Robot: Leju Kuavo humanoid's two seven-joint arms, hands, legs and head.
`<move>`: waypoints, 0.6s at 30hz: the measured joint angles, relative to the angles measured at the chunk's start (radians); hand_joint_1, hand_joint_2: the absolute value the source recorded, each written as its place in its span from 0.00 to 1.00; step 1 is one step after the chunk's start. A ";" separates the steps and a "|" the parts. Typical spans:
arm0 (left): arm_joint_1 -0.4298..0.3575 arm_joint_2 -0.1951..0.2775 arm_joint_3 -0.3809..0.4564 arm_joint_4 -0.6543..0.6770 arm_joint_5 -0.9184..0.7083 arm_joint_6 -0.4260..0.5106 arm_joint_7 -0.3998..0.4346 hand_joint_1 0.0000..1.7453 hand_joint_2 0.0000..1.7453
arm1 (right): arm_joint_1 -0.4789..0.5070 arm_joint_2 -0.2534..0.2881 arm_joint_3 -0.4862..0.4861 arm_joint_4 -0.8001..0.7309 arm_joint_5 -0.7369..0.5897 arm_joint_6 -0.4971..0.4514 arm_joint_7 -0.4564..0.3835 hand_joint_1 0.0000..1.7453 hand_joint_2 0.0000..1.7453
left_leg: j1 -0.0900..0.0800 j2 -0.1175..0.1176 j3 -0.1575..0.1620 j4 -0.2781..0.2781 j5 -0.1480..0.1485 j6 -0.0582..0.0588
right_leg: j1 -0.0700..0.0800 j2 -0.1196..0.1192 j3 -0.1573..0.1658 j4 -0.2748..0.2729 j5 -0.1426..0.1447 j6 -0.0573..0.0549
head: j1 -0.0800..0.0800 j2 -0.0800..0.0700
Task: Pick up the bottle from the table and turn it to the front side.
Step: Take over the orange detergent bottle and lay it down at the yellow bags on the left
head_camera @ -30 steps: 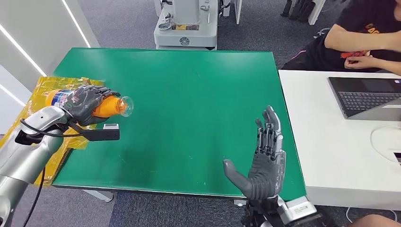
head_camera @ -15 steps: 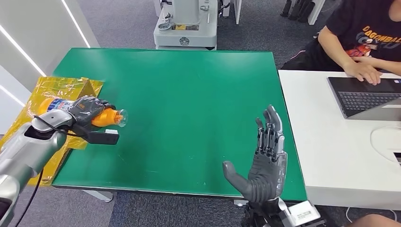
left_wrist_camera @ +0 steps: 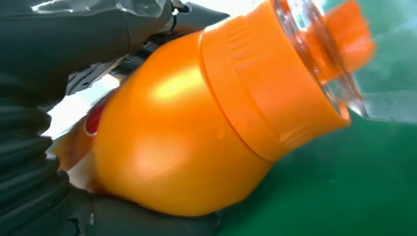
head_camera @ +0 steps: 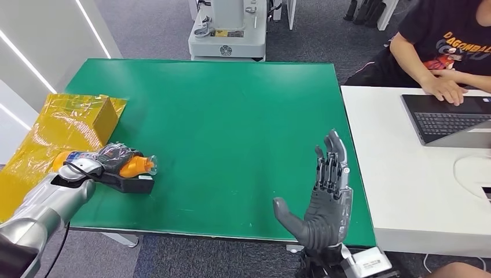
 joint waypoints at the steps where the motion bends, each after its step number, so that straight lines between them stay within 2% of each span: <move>1: -0.001 -0.003 0.000 0.007 -0.005 -0.008 0.007 1.00 1.00 | 0.000 0.000 0.000 0.000 0.000 0.001 0.000 0.00 1.00 | 0.000 0.000 0.001 0.000 0.000 0.000 | 0.000 0.000 0.001 0.000 0.000 0.000 | 0.000 0.000; 8: -0.004 -0.010 -0.001 0.032 -0.011 -0.008 0.027 0.98 1.00 | 0.000 0.000 0.003 0.005 0.002 0.015 0.000 0.00 1.00 | 0.000 0.001 0.004 -0.001 0.000 0.000 | 0.000 0.000 0.003 0.000 0.000 0.000 | 0.000 0.000; 12: -0.003 -0.009 -0.001 0.034 0.002 -0.007 0.028 0.00 1.00 | 0.001 0.000 0.007 0.011 -0.001 0.021 0.000 0.00 1.00 | 0.000 0.000 0.004 -0.001 0.000 -0.001 | 0.000 0.000 0.003 0.001 0.000 0.000 | 0.000 0.000; 18: 0.000 -0.005 0.002 0.034 0.023 -0.007 0.028 0.00 1.00 | -0.001 0.000 0.010 0.017 -0.008 0.029 -0.002 0.00 1.00 | 0.000 0.001 0.005 -0.002 0.000 -0.001 | 0.000 0.000 0.004 0.001 0.000 0.000 | 0.000 0.000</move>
